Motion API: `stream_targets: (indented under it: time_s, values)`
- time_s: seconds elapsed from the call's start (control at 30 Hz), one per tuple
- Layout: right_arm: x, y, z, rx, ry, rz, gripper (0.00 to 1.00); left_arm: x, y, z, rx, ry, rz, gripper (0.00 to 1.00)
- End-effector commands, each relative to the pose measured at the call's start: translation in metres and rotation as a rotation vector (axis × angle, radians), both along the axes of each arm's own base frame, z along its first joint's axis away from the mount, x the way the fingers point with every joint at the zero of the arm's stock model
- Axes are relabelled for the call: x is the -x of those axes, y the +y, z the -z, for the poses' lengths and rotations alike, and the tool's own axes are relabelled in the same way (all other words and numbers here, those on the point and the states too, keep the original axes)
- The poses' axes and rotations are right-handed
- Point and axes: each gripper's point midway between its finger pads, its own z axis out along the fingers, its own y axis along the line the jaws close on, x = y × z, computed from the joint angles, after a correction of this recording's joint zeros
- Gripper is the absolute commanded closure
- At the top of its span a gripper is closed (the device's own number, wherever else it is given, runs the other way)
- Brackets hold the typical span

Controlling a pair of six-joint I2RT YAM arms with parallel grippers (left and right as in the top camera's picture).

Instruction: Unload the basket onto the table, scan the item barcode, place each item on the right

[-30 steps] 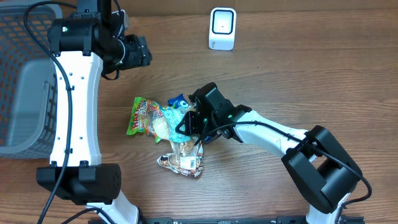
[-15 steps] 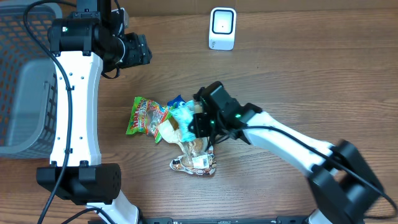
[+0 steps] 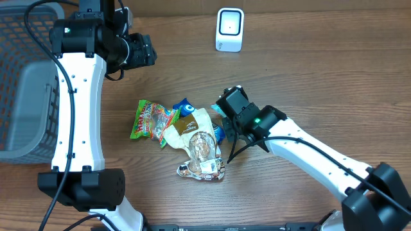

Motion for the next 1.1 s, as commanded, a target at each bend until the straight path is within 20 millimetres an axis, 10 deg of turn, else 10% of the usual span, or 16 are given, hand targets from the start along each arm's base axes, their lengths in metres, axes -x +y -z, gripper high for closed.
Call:
stream_targets:
  time_s: [0.0,0.33,0.63,1.07]
  values:
    - [-0.015,-0.011,0.009,0.101,-0.033,-0.012,0.96,-0.003,-0.005,-0.003,0.015,-0.011,0.003,0.24]
    - [-0.013,0.0,0.018,0.007,0.064,-0.022,0.4,-0.008,-0.005,-0.005,0.014,-0.037,0.003,0.22]
    - [-0.028,-0.029,-0.007,-0.271,0.238,0.175,0.25,-0.013,-0.004,-0.008,0.011,-0.06,0.002,0.21]
    - [-0.008,-0.047,0.041,-0.378,0.301,-0.026,0.19,-0.018,-0.004,-0.011,0.011,-0.082,0.001,0.22]
